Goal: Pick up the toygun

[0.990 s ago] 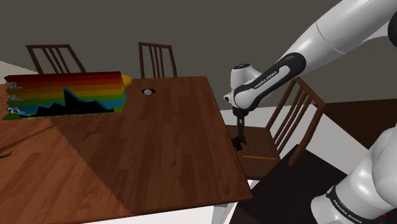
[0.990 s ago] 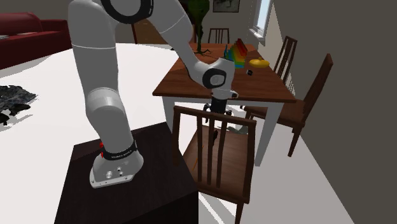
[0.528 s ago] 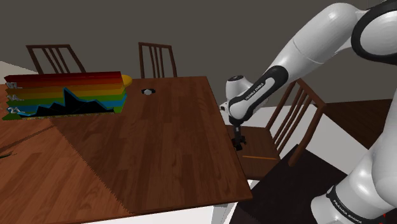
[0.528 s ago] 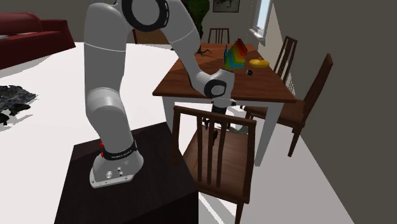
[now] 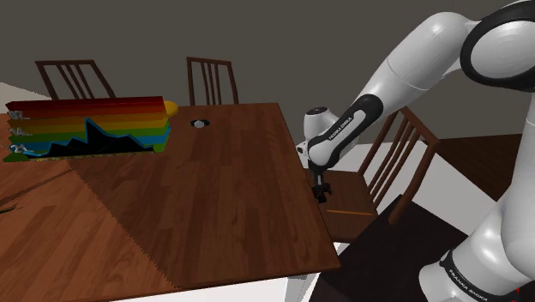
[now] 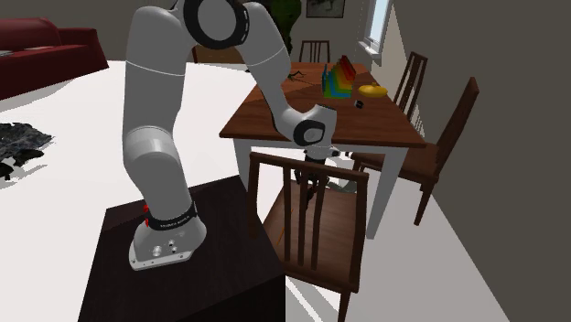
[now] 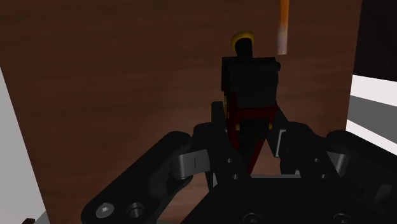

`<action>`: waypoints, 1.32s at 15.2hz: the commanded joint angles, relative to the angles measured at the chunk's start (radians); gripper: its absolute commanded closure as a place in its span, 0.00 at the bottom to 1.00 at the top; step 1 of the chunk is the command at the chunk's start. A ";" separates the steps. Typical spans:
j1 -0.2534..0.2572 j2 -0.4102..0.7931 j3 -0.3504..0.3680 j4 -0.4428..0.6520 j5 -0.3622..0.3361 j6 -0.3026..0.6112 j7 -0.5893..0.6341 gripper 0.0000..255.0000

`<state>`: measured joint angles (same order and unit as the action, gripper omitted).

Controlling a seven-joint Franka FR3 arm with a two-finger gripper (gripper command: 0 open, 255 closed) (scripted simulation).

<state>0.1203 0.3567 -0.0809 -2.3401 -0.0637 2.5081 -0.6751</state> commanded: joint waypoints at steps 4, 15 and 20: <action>0.000 0.000 0.000 0.000 0.000 0.001 0.000 1.00; 0.004 -0.114 -0.003 -0.007 -0.004 -0.107 -0.002 1.00; 0.005 -0.174 -0.004 -0.003 -0.007 -0.170 -0.003 1.00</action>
<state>0.1260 0.1934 -0.0837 -2.3452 -0.0696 2.3503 -0.6763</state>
